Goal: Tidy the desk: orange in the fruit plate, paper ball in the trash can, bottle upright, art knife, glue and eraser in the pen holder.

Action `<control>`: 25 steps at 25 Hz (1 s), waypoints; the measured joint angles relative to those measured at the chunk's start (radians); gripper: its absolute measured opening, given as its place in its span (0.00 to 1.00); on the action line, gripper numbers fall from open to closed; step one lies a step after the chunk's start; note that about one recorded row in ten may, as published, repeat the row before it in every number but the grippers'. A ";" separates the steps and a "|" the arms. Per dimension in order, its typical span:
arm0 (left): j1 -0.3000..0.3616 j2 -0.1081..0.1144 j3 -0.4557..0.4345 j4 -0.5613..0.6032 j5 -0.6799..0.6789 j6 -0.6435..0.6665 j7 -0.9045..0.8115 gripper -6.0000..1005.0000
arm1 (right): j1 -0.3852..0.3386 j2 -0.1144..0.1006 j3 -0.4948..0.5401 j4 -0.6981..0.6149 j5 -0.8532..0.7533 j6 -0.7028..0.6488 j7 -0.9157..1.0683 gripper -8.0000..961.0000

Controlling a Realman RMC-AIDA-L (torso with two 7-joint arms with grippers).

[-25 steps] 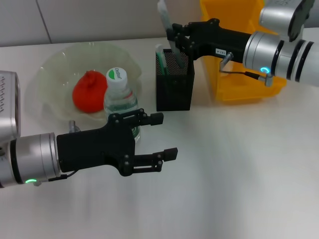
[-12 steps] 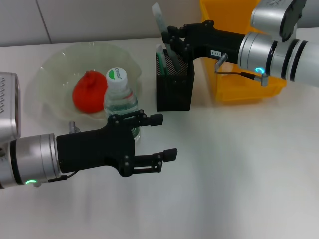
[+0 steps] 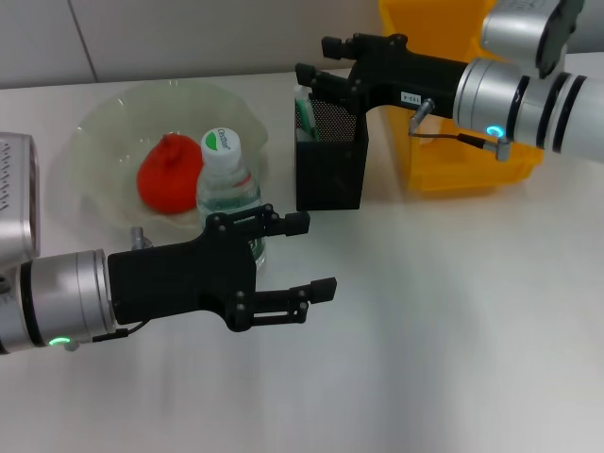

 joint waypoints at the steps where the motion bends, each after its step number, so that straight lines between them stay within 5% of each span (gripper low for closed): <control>1: 0.000 0.000 -0.001 0.000 0.000 0.000 0.000 0.80 | -0.008 0.000 0.004 -0.014 0.000 -0.015 -0.001 0.38; 9: -0.001 0.002 -0.001 0.000 0.000 0.000 0.000 0.80 | -0.088 0.000 0.004 -0.124 0.001 -0.083 -0.001 0.76; 17: 0.011 0.011 -0.017 0.000 0.002 0.001 -0.001 0.80 | -0.198 -0.004 -0.004 -0.242 -0.021 -0.147 0.023 0.80; 25: 0.033 0.027 -0.046 0.009 0.014 0.020 -0.013 0.80 | -0.331 0.000 -0.004 -0.446 -0.208 -0.270 0.146 0.86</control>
